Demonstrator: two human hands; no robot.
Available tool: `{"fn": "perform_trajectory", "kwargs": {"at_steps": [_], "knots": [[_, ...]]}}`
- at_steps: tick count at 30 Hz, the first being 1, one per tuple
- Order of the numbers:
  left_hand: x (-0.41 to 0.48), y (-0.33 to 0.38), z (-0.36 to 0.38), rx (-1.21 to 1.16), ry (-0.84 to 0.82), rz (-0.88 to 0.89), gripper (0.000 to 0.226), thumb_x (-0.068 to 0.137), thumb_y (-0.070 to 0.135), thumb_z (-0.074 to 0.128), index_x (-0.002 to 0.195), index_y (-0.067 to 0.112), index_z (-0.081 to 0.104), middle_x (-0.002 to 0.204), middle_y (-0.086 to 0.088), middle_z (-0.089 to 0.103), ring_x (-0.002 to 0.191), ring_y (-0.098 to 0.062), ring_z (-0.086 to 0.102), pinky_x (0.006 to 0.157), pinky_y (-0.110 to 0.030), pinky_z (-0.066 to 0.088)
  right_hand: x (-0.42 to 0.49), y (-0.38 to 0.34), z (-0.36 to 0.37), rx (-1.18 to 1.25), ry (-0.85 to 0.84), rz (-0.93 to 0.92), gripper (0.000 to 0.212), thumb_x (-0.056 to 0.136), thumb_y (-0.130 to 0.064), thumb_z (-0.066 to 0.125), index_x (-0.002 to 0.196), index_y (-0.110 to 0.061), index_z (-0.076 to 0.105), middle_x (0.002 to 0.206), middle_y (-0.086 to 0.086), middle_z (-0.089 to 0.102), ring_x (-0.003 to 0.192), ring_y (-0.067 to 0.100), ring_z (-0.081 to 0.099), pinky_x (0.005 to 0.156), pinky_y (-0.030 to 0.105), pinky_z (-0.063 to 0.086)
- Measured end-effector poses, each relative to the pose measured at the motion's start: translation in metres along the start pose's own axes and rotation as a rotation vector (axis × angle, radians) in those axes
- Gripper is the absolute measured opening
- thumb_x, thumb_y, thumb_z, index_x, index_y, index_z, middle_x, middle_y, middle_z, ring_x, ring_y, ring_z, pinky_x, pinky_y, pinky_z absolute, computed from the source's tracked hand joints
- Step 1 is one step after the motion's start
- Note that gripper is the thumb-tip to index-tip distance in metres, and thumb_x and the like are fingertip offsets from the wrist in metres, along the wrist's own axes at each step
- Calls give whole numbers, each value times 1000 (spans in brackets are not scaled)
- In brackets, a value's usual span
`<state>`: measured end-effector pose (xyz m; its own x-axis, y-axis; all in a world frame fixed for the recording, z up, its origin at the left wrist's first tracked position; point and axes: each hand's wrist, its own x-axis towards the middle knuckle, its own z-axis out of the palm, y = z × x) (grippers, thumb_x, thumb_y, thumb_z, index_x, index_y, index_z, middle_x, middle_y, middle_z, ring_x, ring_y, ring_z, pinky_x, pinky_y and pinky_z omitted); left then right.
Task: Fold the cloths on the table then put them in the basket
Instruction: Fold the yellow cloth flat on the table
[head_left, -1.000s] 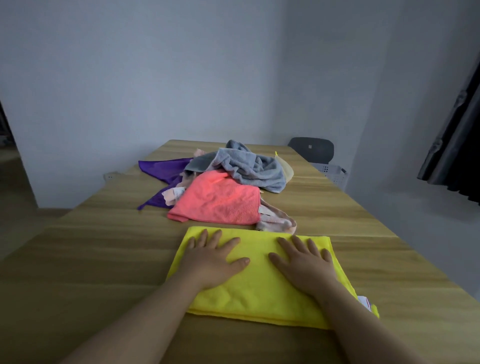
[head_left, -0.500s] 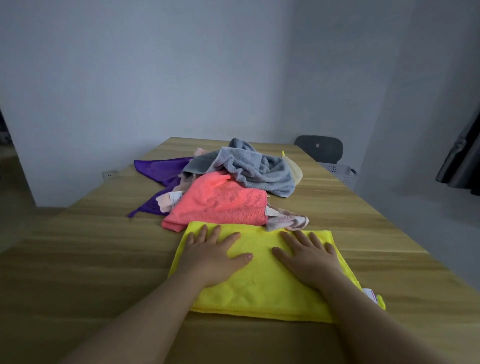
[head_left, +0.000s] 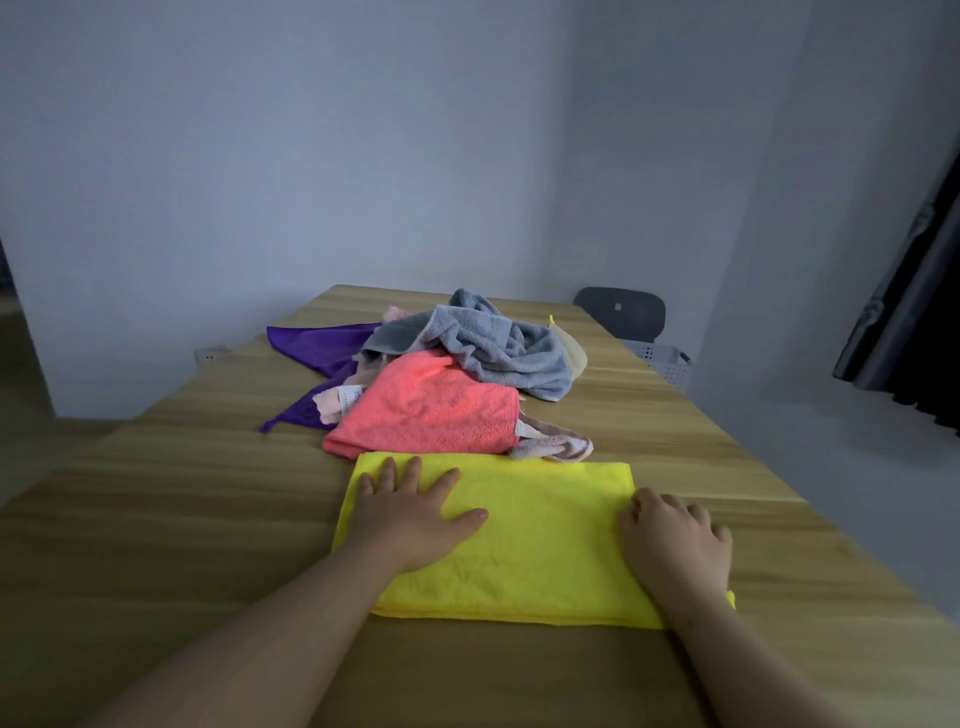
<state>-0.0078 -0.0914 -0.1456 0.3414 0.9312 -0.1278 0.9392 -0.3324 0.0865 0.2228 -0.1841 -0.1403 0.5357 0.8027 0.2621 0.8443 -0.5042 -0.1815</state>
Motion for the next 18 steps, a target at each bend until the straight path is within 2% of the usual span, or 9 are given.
{"fn": "perform_trajectory", "kwargs": {"at_steps": [3, 7, 12, 15, 18], "knots": [[-3, -6, -15, -71, -86, 54, 77, 82, 78, 22, 146, 44, -3, 158, 0, -15, 144, -29, -14, 115, -47, -4, -5, 7, -4, -52, -10, 73, 40, 93, -41, 31, 122, -22, 49, 129, 3, 51, 120, 25, 43, 93, 37, 33], [-14, -30, -17, -28, 104, 167, 72, 83, 75, 23, 146, 45, 2, 157, 8, -13, 144, -18, -16, 115, -44, -7, -9, 8, -4, -44, -14, 126, 46, 91, -48, 34, 121, -17, 49, 127, 6, 53, 119, 27, 45, 96, 37, 33], [-30, -46, 10, -25, 46, 67, 71, 82, 77, 17, 144, 49, 1, 158, 9, -7, 145, -16, -10, 115, -46, -3, -5, 10, -6, 56, -84, 211, 49, 87, -52, 41, 115, -13, 48, 125, 7, 56, 120, 28, 46, 95, 37, 32], [-28, -46, 7, -45, 53, 65, 71, 82, 78, 18, 144, 49, 2, 158, 10, -6, 145, -16, -8, 115, -46, -2, 3, 12, -11, 122, -197, 254, 49, 84, -53, 46, 114, -15, 52, 122, 7, 58, 116, 30, 49, 90, 36, 35], [-30, -44, 8, -56, 58, 60, 71, 81, 79, 18, 144, 50, 3, 158, 10, -5, 145, -16, -7, 115, -45, -2, 12, 11, -24, 332, -263, 199, 30, 84, -35, 58, 90, -5, 56, 96, 12, 63, 97, 32, 58, 71, 33, 43]]}}
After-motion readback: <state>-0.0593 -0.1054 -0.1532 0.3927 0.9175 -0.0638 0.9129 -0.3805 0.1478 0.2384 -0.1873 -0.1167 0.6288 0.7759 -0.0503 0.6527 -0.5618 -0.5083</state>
